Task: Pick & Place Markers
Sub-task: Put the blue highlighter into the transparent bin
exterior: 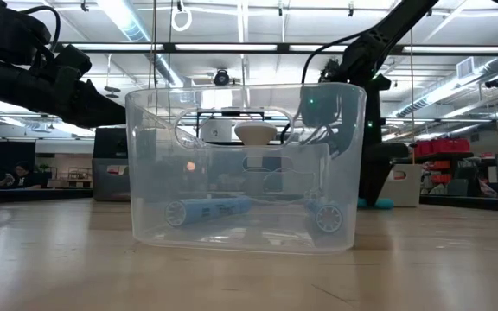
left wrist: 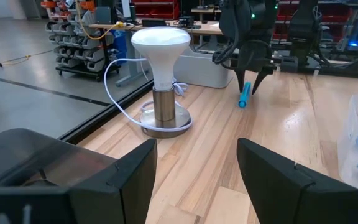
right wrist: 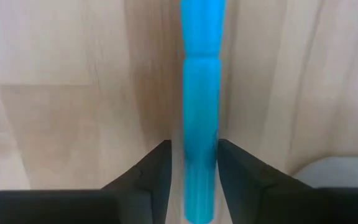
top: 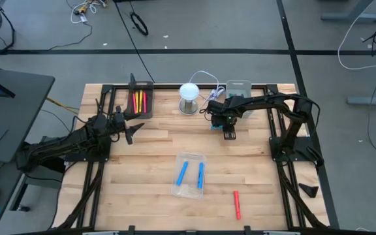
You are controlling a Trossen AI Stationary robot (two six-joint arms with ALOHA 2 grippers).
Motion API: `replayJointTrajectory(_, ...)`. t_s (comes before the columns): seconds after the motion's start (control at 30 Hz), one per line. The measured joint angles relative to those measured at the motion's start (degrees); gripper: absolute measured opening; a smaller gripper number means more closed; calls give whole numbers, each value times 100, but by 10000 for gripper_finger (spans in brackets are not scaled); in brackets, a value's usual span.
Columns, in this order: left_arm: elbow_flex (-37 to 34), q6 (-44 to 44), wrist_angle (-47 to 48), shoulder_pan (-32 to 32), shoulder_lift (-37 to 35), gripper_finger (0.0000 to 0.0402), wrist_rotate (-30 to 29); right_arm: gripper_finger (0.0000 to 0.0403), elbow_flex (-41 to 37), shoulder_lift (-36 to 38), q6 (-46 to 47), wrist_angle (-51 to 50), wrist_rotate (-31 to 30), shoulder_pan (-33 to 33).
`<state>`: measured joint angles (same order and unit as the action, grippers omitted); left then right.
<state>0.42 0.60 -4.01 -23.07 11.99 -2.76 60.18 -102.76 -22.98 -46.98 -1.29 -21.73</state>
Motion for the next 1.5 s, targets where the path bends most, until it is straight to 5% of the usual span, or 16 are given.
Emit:
replayJointTrajectory(0.33,0,0,0,0,0,229,0,119,28,-213,-2,73,3,21)
replayJointTrajectory(0.57,0,0,-2,-1,0,229,0,42,-8,-31,280,-247,88,128)
replayJointTrajectory(0.83,0,0,0,-2,0,229,0,42,-12,284,891,-846,73,336)
replayJointTrajectory(1.5,-2,0,-2,0,-1,229,0,54,2,1628,4827,-1464,510,782)
